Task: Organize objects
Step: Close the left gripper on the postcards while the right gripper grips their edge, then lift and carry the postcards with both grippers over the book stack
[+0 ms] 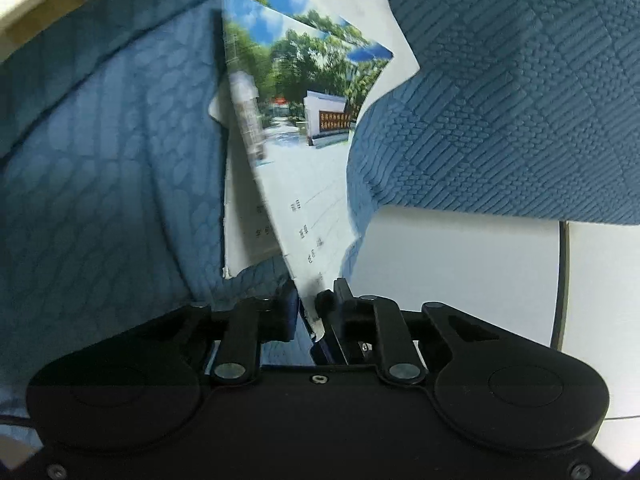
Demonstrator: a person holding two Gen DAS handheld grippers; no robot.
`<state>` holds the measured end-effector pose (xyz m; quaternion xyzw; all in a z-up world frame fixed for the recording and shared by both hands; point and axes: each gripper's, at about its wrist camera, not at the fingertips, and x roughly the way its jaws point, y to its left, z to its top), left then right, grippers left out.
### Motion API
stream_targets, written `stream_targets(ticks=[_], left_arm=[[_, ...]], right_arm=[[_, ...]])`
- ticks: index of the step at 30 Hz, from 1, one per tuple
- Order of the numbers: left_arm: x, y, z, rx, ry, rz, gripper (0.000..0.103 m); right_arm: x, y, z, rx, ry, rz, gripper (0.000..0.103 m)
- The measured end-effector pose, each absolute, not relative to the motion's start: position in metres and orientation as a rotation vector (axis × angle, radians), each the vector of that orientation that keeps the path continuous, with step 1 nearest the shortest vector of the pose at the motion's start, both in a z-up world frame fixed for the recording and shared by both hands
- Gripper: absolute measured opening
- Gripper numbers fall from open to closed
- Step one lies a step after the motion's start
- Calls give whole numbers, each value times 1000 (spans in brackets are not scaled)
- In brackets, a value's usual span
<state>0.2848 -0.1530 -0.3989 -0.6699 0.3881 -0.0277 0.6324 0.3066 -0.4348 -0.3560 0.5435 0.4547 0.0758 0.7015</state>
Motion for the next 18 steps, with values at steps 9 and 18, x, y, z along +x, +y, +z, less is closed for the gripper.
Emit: stream_targets(ticks=[9, 18], left_arm=[[289, -140, -388, -1486, 896, -73, 1], [288, -127, -375, -1445, 941, -132, 0]], right_arm=[[299, -437, -374, 1334, 1018, 162, 21], [337, -450, -380, 1291, 960, 171, 35]])
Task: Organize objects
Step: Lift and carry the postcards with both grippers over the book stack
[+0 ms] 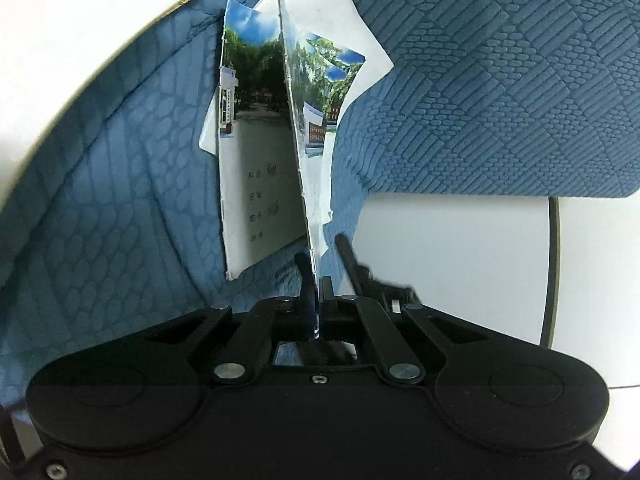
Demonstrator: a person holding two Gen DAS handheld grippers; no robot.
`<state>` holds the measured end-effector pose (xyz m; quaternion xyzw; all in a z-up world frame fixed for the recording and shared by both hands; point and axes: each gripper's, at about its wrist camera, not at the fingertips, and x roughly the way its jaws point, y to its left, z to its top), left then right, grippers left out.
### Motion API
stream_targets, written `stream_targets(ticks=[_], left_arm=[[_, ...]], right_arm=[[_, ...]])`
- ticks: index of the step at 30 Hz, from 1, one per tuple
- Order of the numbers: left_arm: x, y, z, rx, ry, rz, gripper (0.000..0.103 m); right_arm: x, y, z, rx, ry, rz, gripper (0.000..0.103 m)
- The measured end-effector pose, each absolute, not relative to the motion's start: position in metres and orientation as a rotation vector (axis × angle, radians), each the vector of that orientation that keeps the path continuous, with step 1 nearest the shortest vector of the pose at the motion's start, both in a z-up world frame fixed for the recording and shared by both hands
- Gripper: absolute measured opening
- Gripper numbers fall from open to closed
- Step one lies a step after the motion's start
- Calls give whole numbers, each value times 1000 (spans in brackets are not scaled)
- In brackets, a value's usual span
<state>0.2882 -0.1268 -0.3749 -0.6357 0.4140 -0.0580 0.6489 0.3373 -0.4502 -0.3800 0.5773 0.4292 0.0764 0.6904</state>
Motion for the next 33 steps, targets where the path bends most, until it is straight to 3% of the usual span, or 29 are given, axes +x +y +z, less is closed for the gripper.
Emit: stream_targets(ticks=[9, 11, 14, 33], left_arm=[[267, -115, -369, -1400, 990, -132, 0], [265, -115, -370, -1401, 998, -117, 0], [259, -115, -367, -1380, 1014, -101, 1], [187, -108, -305, -1140, 1023, -7, 4]], right_arm=[[358, -463, -388, 1183, 1000, 200, 31], [355, -462, -390, 1152, 1011, 204, 12], [345, -460, -389, 1120, 1008, 201, 6], [248, -412, -286, 763, 837, 263, 4]])
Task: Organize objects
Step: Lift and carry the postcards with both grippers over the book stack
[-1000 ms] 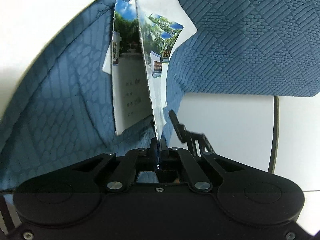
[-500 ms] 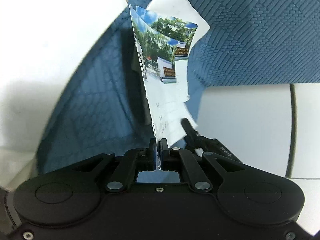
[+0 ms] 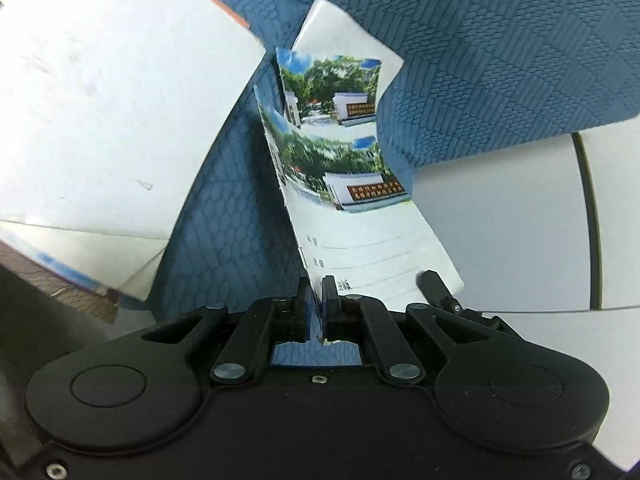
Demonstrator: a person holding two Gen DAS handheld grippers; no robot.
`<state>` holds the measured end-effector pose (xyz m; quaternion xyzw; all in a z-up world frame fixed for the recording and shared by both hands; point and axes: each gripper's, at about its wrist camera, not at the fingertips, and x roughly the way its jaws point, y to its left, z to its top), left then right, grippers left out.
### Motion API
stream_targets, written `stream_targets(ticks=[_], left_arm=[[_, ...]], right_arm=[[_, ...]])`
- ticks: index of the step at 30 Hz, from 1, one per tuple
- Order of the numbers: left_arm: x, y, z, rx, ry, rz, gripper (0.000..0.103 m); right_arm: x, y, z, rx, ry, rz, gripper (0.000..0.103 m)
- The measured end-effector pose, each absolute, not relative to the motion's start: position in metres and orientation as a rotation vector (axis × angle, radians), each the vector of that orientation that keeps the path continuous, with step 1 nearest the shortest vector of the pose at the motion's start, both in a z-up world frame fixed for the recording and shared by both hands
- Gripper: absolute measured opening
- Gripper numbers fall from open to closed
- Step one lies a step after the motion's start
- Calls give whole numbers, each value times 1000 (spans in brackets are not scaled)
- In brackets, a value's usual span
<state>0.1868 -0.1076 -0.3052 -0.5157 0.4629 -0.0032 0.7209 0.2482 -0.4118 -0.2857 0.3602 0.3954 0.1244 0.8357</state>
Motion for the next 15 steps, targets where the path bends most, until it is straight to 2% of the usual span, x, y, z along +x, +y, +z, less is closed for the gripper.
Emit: stream_targets(ticks=[15], left_arm=[[152, -68, -237, -1096, 947, -50, 4]], right_arm=[[201, -373, -215, 717, 749, 329, 4]])
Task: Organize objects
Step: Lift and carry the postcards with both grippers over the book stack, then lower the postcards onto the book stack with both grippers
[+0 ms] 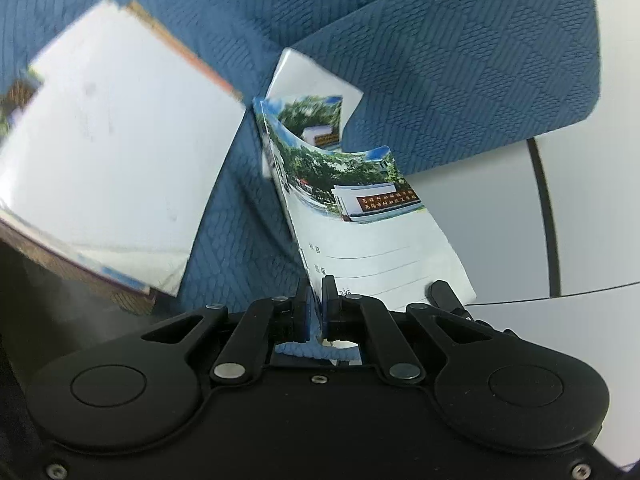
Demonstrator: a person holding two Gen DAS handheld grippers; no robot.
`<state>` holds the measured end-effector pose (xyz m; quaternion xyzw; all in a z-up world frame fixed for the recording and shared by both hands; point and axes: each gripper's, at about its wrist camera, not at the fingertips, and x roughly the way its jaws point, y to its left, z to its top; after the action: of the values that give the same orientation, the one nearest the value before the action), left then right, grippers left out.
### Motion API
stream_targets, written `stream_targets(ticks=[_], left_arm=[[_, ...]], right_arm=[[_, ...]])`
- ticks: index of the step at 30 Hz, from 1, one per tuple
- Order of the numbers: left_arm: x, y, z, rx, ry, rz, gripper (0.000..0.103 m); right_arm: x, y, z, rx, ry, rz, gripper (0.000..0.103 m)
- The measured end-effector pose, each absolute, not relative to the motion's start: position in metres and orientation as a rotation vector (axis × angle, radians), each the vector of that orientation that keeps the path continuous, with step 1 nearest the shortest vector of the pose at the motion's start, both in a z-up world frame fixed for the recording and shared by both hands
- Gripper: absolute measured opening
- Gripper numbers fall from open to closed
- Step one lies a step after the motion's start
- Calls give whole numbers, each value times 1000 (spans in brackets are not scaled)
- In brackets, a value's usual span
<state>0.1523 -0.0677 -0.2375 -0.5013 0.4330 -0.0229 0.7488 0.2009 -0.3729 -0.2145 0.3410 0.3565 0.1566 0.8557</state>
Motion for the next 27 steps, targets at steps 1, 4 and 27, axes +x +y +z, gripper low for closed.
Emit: stream_targets(ticks=[1, 4, 27], left_arm=[[152, -63, -231, -1087, 938, -50, 4], [149, -46, -210, -1072, 901, -56, 4], [132, 77, -189, -1028, 852, 6, 4]], right_arm=[[201, -369, -210, 720, 743, 333, 4], [201, -358, -196, 731, 719, 350, 4], [206, -247, -173, 700, 760, 436, 4]])
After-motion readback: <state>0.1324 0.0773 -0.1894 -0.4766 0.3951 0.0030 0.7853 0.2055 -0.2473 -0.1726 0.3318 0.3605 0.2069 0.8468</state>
